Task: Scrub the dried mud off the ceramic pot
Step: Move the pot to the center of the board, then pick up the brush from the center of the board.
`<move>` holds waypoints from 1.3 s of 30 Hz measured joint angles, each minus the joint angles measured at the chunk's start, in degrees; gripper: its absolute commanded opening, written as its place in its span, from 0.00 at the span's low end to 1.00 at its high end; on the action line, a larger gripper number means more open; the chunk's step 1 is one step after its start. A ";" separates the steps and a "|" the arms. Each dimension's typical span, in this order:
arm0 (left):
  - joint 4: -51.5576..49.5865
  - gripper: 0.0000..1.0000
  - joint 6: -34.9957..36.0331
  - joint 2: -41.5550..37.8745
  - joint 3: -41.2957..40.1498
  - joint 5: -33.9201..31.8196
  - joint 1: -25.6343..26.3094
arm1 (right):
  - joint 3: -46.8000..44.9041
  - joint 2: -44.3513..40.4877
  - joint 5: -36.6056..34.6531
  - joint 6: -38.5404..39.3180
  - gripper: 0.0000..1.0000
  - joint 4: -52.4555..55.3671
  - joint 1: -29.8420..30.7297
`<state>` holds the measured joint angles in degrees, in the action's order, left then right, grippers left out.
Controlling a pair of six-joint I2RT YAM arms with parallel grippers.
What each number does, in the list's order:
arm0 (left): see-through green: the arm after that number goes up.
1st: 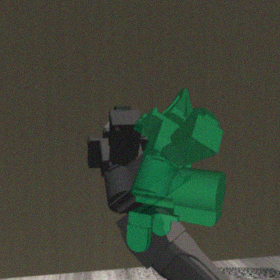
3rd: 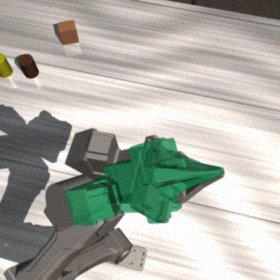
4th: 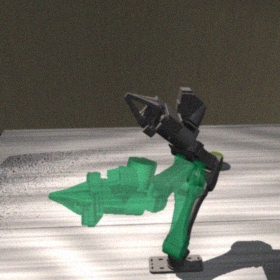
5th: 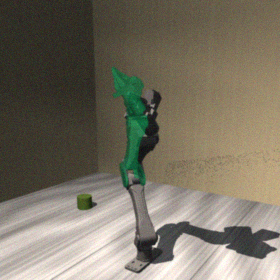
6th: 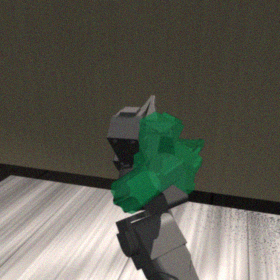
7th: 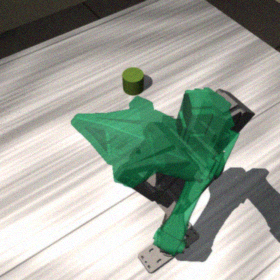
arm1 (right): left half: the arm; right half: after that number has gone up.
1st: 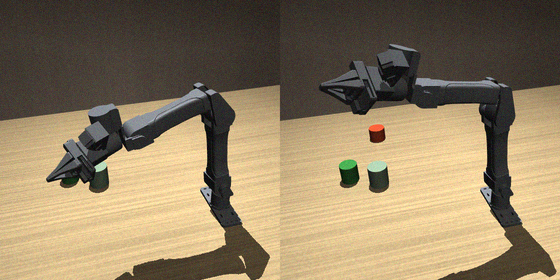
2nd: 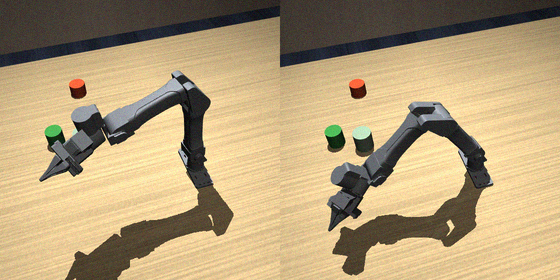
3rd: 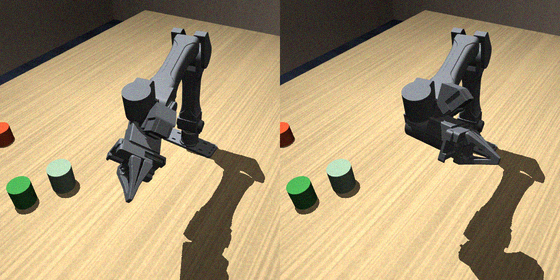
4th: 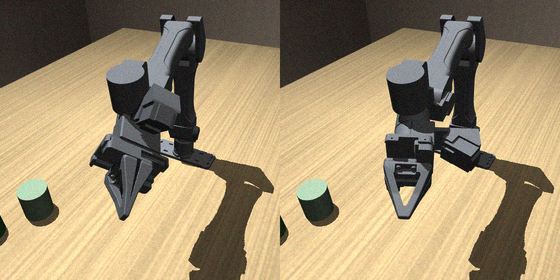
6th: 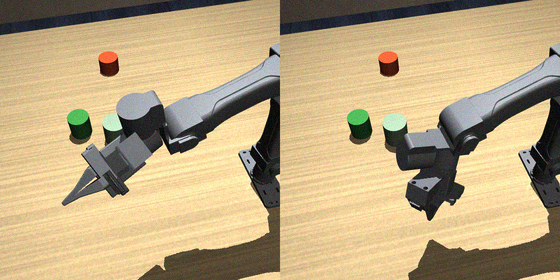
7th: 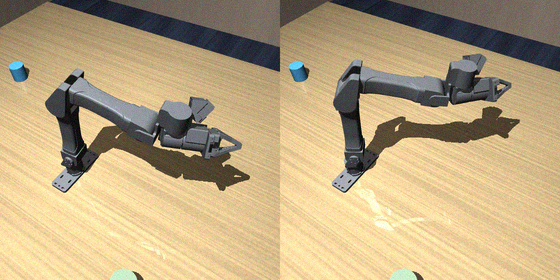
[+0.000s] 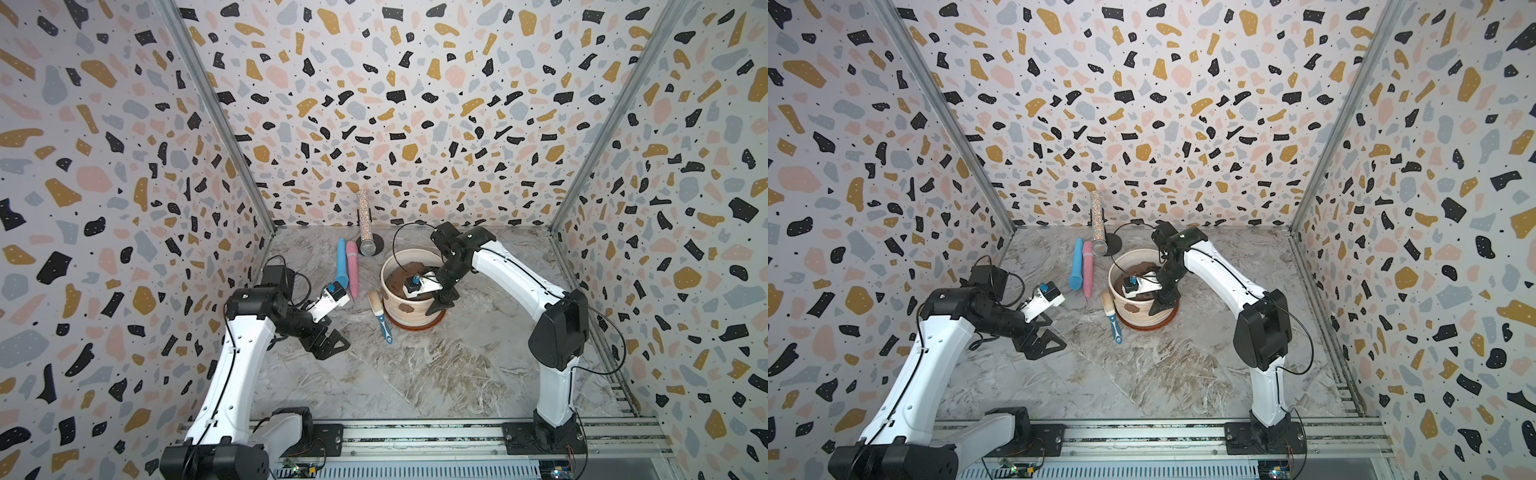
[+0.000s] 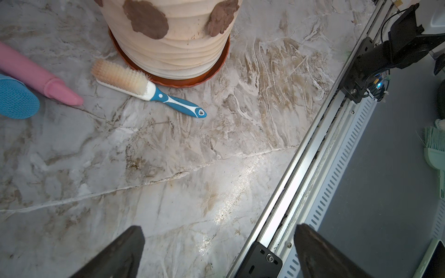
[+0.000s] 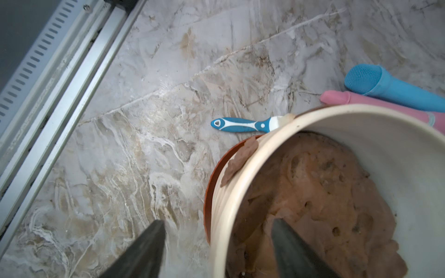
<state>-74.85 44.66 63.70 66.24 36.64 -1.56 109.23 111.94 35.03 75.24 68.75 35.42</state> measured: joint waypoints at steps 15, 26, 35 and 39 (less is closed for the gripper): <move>14.80 1.00 -21.70 0.44 -5.90 -6.08 -5.03 | -5.75 -20.87 -26.40 -57.05 1.00 -19.12 0.00; 22.45 1.00 -35.08 8.17 -6.01 -18.86 -9.64 | -25.90 -30.34 -33.62 -97.74 0.84 -21.11 10.47; 24.04 1.00 -39.87 9.84 -6.62 -25.24 -10.71 | -35.60 -31.89 -47.10 -108.63 0.72 -28.81 26.67; 24.04 1.00 -40.89 9.99 -6.62 -25.62 -11.28 | -34.91 -23.19 -50.25 -108.83 0.73 -33.62 31.15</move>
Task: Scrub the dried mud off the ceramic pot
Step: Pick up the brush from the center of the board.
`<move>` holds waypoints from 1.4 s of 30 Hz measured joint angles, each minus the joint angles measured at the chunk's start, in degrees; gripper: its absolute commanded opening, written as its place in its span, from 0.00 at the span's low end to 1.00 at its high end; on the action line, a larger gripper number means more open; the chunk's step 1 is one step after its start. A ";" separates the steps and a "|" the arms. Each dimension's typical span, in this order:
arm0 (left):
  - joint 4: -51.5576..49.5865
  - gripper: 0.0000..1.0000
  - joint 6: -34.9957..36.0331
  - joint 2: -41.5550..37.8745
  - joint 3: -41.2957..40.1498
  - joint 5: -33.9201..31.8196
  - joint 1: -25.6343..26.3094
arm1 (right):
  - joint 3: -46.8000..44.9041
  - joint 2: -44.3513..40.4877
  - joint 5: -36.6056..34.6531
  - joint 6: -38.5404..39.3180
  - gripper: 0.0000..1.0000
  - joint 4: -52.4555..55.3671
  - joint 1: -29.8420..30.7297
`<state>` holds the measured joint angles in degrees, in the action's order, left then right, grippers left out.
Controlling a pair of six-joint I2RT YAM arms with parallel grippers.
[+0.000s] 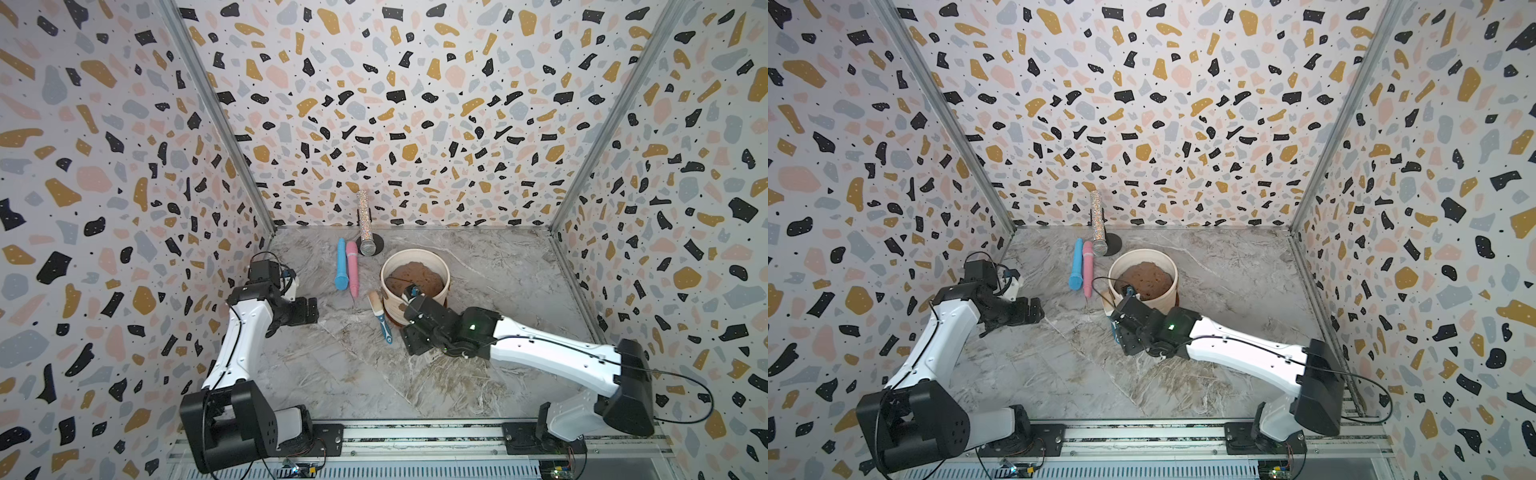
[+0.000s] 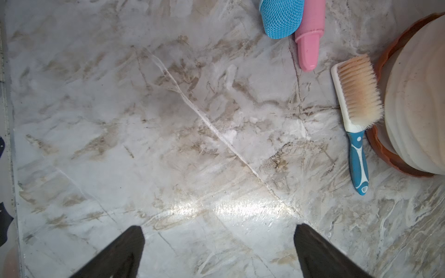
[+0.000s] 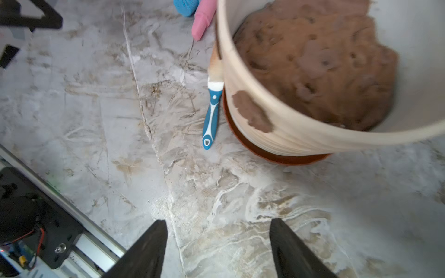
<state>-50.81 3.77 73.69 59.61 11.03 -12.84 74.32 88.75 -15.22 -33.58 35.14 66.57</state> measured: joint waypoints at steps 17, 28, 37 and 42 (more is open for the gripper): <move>-0.07 1.00 -0.37 1.33 0.00 0.24 -0.61 | 13.16 27.23 0.33 -0.96 0.60 -3.56 0.31; -0.07 1.00 0.17 1.36 0.00 -0.02 -0.61 | 15.93 32.33 -1.16 -0.85 0.50 -2.12 -0.13; -0.04 1.00 0.70 1.36 0.00 -1.51 -0.66 | 16.83 34.69 -0.44 -0.76 0.41 -2.43 -2.62; -0.04 1.00 1.01 1.33 0.00 -2.12 -0.66 | 18.67 35.89 0.15 0.70 0.41 -2.78 -3.15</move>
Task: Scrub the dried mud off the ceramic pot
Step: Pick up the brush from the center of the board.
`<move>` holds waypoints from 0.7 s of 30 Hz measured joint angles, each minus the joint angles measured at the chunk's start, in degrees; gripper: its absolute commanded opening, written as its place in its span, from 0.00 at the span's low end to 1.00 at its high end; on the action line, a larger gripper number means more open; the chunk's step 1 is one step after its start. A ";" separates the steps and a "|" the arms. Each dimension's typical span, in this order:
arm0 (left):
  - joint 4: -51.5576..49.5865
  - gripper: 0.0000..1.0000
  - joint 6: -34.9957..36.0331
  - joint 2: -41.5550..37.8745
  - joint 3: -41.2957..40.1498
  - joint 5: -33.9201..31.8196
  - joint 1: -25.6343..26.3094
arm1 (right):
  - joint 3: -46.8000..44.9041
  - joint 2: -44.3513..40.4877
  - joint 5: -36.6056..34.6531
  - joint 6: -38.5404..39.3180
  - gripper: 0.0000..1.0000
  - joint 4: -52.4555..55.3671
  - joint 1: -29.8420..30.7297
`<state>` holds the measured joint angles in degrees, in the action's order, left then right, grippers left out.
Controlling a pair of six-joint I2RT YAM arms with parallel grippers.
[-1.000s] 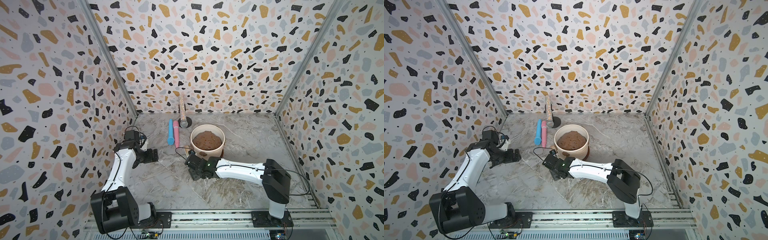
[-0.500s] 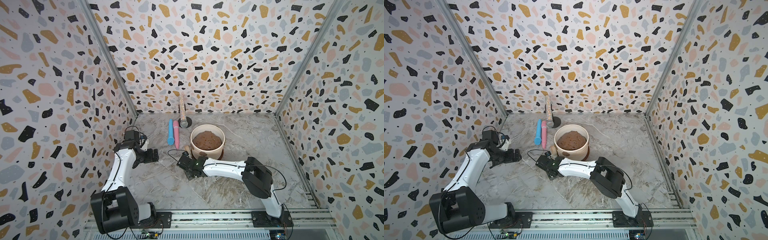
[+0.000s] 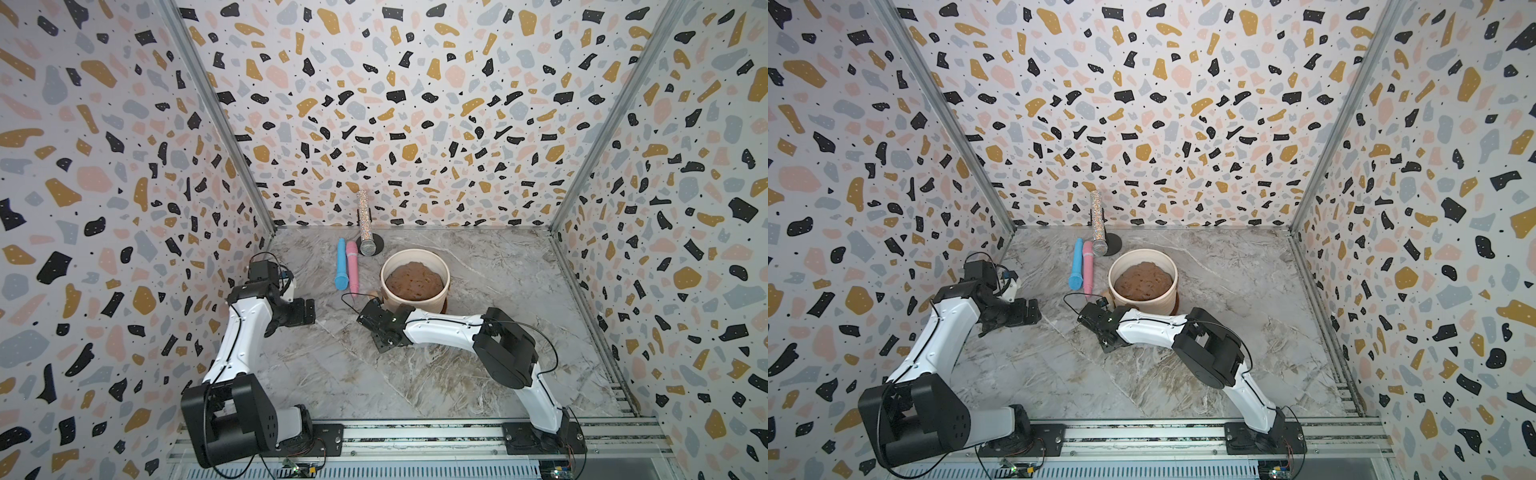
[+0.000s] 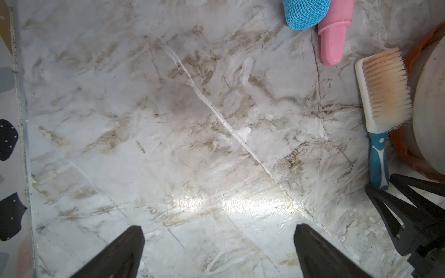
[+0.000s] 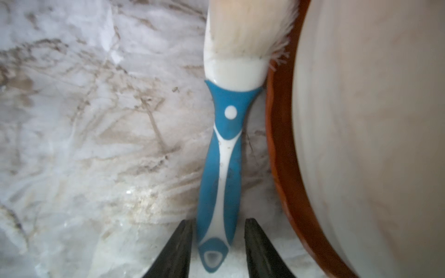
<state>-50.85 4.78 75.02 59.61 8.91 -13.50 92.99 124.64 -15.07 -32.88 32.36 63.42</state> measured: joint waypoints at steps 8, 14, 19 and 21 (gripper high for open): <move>-0.02 1.00 0.15 0.02 0.00 -0.02 -0.07 | 3.93 2.78 -0.81 4.83 0.29 -0.55 -0.20; -0.02 1.00 0.22 0.00 0.00 0.00 -0.33 | 3.91 2.95 2.71 10.12 0.29 -3.26 -0.22; -0.02 1.00 0.37 0.00 0.00 0.31 -0.35 | -0.70 0.48 8.41 17.07 0.30 -8.46 -0.15; -0.02 1.00 0.42 0.00 0.00 0.72 -0.39 | -4.04 -1.66 11.37 19.67 0.30 -9.81 0.26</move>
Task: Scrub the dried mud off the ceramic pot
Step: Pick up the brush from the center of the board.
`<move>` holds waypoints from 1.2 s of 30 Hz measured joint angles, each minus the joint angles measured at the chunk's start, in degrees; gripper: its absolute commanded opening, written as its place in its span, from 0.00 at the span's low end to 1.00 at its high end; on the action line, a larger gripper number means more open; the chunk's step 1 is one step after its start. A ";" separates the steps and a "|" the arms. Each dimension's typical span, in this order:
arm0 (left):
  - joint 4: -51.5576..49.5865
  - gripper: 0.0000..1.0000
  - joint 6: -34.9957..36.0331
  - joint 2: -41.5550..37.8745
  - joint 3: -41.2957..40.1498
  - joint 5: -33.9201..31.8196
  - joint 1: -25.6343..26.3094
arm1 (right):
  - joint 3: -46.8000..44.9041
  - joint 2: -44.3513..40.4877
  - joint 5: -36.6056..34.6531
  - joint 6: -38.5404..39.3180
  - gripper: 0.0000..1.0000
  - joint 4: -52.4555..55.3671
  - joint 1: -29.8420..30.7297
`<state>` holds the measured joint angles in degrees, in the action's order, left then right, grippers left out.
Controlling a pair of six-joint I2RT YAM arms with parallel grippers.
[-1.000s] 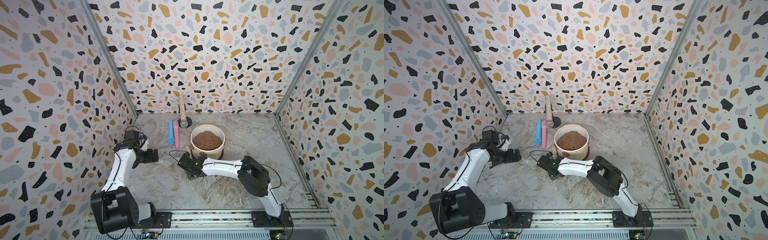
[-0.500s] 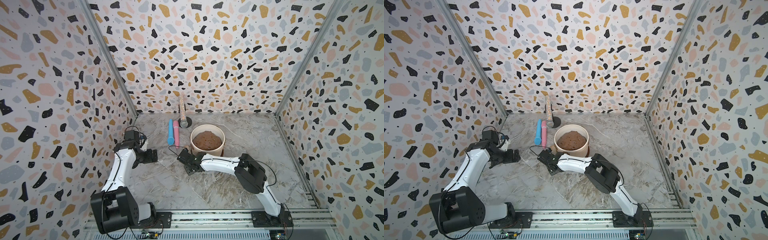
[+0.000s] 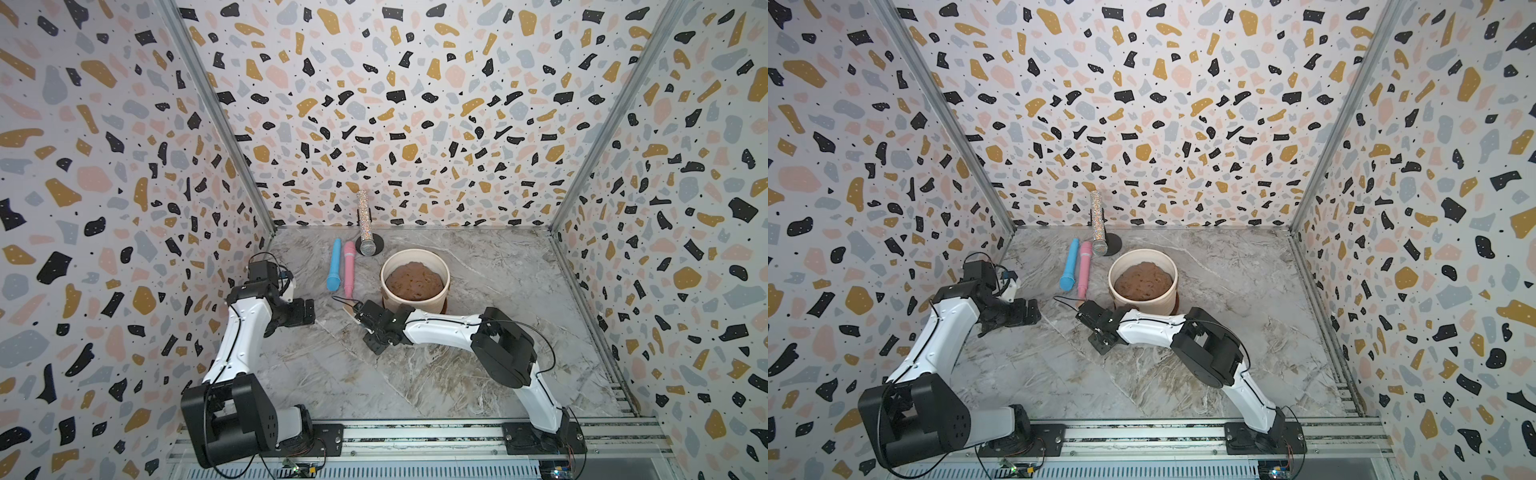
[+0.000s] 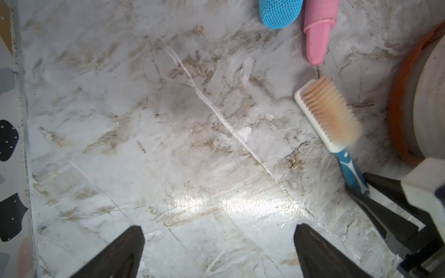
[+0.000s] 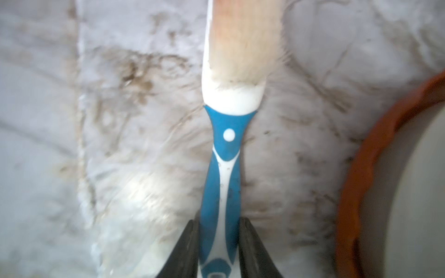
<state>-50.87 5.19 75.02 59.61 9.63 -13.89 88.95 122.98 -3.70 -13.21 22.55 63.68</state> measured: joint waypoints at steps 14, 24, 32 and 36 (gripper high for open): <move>-0.07 1.00 0.90 0.00 0.00 3.37 -0.24 | -11.06 -7.17 6.99 12.66 0.65 -3.32 3.34; -0.07 1.00 1.27 0.00 0.00 3.39 -0.26 | -4.24 -1.60 4.11 15.80 0.64 -6.36 3.13; -0.07 1.00 1.27 0.00 0.00 5.09 -0.26 | -1.11 1.88 5.29 17.31 0.40 -11.02 2.91; -0.11 1.00 1.31 0.00 0.00 6.08 -0.26 | -1.81 2.14 7.69 18.67 0.33 -13.75 2.91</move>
<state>-50.98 6.50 75.02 59.61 15.70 -14.15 87.13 125.12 3.99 5.45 8.80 66.59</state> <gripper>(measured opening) 0.997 0.372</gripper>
